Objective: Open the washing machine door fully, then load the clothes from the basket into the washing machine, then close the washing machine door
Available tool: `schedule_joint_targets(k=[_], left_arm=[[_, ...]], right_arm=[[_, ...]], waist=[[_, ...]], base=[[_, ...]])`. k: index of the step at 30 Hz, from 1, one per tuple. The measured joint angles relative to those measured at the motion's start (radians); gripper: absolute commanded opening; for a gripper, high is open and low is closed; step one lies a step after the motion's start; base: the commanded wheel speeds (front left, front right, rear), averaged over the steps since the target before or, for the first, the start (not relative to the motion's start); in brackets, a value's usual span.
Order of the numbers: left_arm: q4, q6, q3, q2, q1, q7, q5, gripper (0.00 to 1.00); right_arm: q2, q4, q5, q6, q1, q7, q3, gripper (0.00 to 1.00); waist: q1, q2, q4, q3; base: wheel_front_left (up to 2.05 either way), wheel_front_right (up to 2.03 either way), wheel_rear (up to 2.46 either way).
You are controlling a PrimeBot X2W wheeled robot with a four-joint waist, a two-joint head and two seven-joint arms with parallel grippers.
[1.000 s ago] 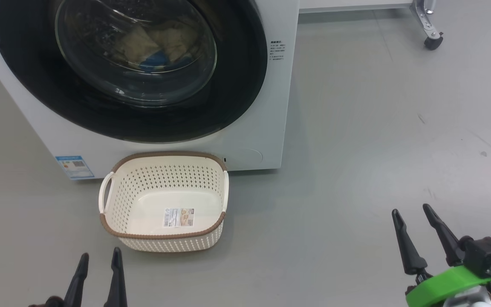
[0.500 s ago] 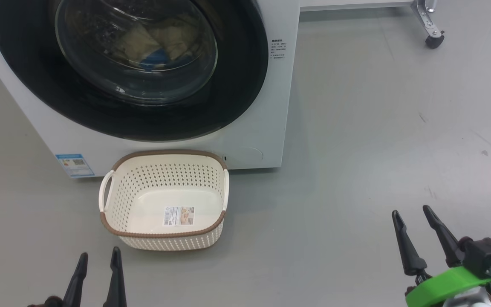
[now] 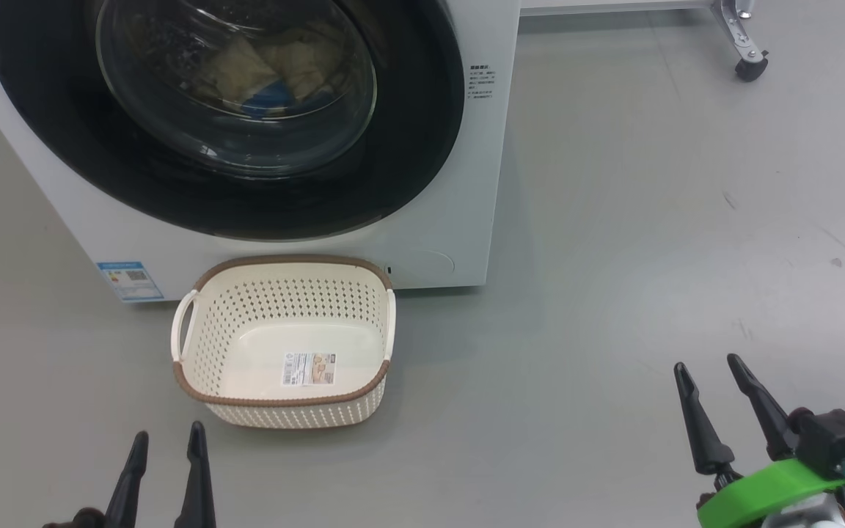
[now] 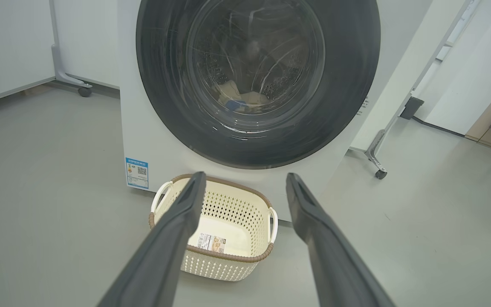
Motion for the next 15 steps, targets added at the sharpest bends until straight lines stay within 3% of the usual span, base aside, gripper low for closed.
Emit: schedule_joint_targets(k=[2, 3, 7, 15], left_arm=[[0.0, 0.0, 0.0, 0.0, 0.0, 0.0, 0.0, 1.0], [0.0, 0.0, -0.002, 0.0, 0.0, 0.0, 0.0, 0.0], [0.063, 0.0, -0.013, -0.011, 0.006, 0.002, -0.001, 0.0], [0.077, 0.0, -0.012, -0.013, 0.014, 0.019, -0.08, 0.0]], right_arm=[[0.0, 0.0, 0.0, 0.0, 0.0, 0.0, 0.0, 1.0], [0.0, 0.0, 0.0, 0.0, 0.0, 0.0, 0.0, 0.0], [0.01, 0.062, 0.002, 0.0, 0.014, 0.001, 0.005, 0.0], [0.012, 0.072, 0.092, 0.0, 0.03, 0.022, 0.006, 0.0]], waist=[[0.0, 0.0, 0.0, 0.0], [0.0, 0.0, 0.0, 0.001], [0.0, 0.0, 0.001, 0.001], [0.0001, 0.0, 0.007, 0.0]], base=[[0.0, 0.0, 0.0], [0.0, 0.0, 0.0], [0.0, 0.0, 0.0], [0.0, 0.0, 0.0]])
